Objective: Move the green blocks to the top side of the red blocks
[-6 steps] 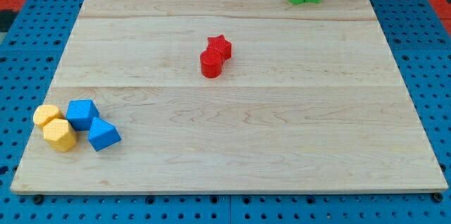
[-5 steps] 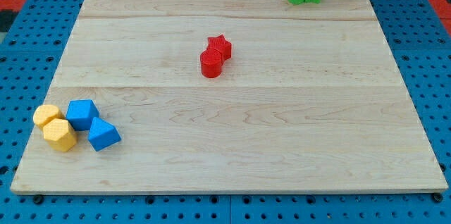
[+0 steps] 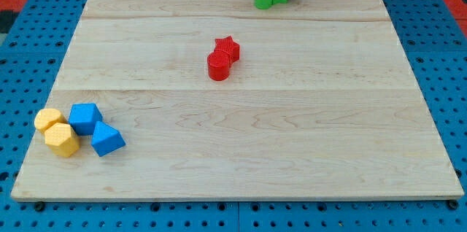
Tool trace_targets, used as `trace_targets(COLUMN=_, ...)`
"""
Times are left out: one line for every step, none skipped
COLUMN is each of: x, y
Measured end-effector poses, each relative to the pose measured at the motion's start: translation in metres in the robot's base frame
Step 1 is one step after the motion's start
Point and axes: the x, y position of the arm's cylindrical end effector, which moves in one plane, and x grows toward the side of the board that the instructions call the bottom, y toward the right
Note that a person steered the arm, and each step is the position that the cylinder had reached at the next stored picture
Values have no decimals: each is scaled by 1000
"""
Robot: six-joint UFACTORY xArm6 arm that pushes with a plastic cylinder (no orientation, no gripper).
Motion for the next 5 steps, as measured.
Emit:
trace_targets(x=30, y=-24)
trace_targets(x=31, y=8)
trace_targets(x=-5, y=16)
trace_targets(x=-19, y=3)
trace_targets(x=-19, y=-52)
